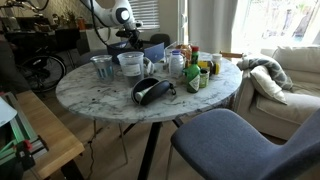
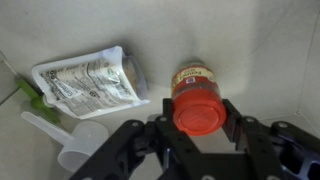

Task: Place the small container in the box

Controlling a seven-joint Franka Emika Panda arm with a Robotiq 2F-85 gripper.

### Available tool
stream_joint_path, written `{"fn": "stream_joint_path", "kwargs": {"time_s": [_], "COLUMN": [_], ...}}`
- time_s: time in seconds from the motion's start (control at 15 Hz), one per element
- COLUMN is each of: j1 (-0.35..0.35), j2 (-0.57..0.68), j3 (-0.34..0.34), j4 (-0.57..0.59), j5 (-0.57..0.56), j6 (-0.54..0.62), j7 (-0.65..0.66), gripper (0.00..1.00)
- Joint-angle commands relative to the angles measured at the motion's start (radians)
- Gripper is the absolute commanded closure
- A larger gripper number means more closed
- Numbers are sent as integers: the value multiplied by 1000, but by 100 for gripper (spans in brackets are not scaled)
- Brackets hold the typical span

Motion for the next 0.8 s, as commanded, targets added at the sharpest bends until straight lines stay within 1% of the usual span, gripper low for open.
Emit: {"fn": "stream_joint_path", "kwargs": {"time_s": [0.0, 0.13, 0.2, 0.27, 0.47, 0.6, 0.67, 0.73], "j1": [5, 9, 1, -6, -47, -92, -119, -54], "j2": [14, -5, -28, -47, -120, -162, -172, -130], "j3": [0, -5, 7, 17, 72, 136, 179, 92], "j4": [27, 25, 18, 16, -5, -17, -9, 39], "j5": [37, 40, 54, 68, 143, 212, 257, 198], "j6": [-14, 12, 35, 56, 155, 213, 211, 182], "j7": [17, 31, 32, 30, -14, -71, -105, -40], "gripper": [24, 11, 5, 0, 0, 0, 0, 0]}}
